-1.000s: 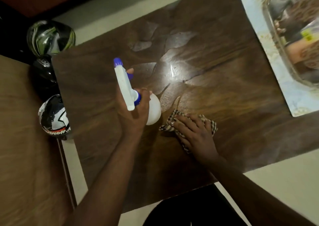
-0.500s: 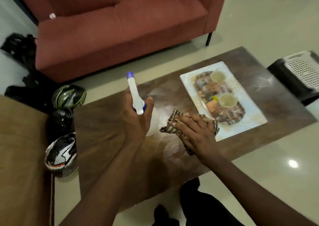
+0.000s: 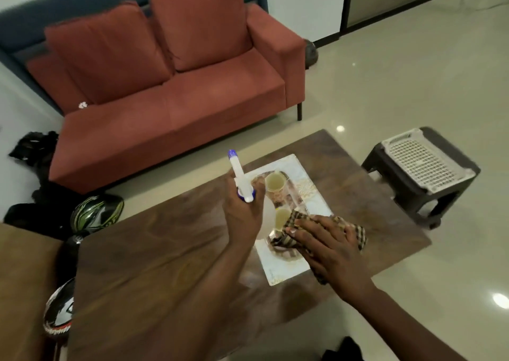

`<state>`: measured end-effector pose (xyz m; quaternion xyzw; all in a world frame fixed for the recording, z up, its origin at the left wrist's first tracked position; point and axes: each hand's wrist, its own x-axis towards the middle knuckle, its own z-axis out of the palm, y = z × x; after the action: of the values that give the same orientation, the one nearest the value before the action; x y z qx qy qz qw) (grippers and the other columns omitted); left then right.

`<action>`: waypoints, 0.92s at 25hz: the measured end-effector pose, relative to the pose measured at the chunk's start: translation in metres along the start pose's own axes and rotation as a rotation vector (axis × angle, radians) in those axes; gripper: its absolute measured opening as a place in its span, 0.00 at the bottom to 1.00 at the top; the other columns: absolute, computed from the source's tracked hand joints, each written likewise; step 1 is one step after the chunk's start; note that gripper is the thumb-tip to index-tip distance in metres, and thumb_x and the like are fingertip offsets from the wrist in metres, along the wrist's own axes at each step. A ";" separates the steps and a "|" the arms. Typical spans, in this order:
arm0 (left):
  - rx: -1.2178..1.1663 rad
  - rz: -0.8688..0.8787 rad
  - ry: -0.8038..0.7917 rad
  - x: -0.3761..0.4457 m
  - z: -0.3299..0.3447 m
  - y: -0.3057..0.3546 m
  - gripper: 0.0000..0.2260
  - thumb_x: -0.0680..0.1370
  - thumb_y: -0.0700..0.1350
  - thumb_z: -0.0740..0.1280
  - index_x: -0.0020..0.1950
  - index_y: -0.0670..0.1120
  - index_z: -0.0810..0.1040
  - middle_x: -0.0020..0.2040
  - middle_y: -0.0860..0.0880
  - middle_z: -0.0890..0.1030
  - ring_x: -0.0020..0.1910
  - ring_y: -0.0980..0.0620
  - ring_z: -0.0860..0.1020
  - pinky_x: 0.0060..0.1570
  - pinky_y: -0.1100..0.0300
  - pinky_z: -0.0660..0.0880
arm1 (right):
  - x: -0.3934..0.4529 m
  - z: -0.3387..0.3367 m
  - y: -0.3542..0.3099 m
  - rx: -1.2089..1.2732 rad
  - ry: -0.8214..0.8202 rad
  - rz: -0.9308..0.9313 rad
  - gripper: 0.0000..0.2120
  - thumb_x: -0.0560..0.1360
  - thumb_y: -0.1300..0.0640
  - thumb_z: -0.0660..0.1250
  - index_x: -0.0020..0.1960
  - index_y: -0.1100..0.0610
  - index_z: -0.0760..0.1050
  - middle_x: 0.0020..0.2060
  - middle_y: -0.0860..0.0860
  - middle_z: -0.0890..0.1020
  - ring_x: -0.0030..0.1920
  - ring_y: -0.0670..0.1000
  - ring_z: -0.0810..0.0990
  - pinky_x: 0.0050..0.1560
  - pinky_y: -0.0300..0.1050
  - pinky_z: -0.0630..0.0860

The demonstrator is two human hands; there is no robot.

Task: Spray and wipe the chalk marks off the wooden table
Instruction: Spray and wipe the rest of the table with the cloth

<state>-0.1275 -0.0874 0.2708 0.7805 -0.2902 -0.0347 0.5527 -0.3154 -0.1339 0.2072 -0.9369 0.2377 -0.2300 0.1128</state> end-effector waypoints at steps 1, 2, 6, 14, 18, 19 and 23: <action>-0.021 -0.031 -0.011 -0.001 0.026 0.015 0.19 0.76 0.40 0.73 0.64 0.39 0.73 0.39 0.62 0.75 0.40 0.72 0.76 0.40 0.82 0.66 | 0.001 -0.014 0.026 -0.006 -0.009 0.001 0.17 0.77 0.48 0.57 0.65 0.45 0.71 0.65 0.45 0.74 0.66 0.52 0.70 0.59 0.57 0.62; -0.038 -0.056 -0.055 -0.002 0.051 0.027 0.18 0.77 0.40 0.73 0.64 0.40 0.72 0.36 0.63 0.76 0.40 0.74 0.75 0.39 0.81 0.67 | 0.002 -0.027 0.050 -0.011 -0.006 0.013 0.17 0.78 0.47 0.55 0.65 0.45 0.70 0.65 0.45 0.74 0.66 0.52 0.69 0.59 0.56 0.62; -0.086 -0.083 -0.140 -0.003 0.143 0.059 0.22 0.76 0.49 0.73 0.65 0.43 0.71 0.36 0.61 0.78 0.39 0.71 0.76 0.39 0.74 0.70 | -0.005 -0.056 0.131 -0.034 -0.019 0.086 0.18 0.78 0.46 0.53 0.66 0.46 0.69 0.65 0.46 0.73 0.66 0.52 0.68 0.58 0.55 0.61; -0.105 -0.191 -0.267 0.016 0.308 0.033 0.35 0.72 0.52 0.76 0.72 0.47 0.61 0.53 0.44 0.81 0.48 0.47 0.80 0.50 0.57 0.73 | -0.029 -0.019 0.239 -0.004 -0.216 0.166 0.19 0.70 0.48 0.57 0.61 0.43 0.69 0.57 0.42 0.80 0.61 0.49 0.69 0.54 0.50 0.62; -0.055 -0.246 -0.267 0.030 0.401 -0.006 0.34 0.73 0.47 0.76 0.72 0.44 0.61 0.53 0.46 0.82 0.48 0.45 0.80 0.44 0.68 0.69 | -0.021 0.027 0.328 -0.050 -0.264 0.269 0.16 0.77 0.48 0.52 0.63 0.44 0.68 0.60 0.44 0.79 0.61 0.51 0.72 0.57 0.54 0.61; -0.044 -0.261 -0.255 0.031 0.422 -0.019 0.33 0.73 0.44 0.76 0.72 0.42 0.62 0.51 0.53 0.80 0.47 0.49 0.78 0.41 0.73 0.68 | -0.022 0.047 0.347 -0.058 -0.258 0.278 0.16 0.79 0.49 0.51 0.63 0.45 0.69 0.60 0.45 0.79 0.61 0.52 0.72 0.58 0.55 0.61; -0.023 -0.239 -0.188 0.022 0.477 -0.062 0.35 0.72 0.41 0.77 0.72 0.38 0.63 0.49 0.67 0.70 0.45 0.64 0.75 0.43 0.83 0.66 | -0.026 0.112 0.389 -0.014 -0.307 0.206 0.17 0.82 0.50 0.46 0.64 0.46 0.70 0.61 0.47 0.78 0.62 0.53 0.70 0.59 0.54 0.61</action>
<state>-0.2625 -0.4864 0.0378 0.7964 -0.2454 -0.1765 0.5238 -0.4343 -0.4452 -0.0250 -0.9326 0.3139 -0.0701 0.1639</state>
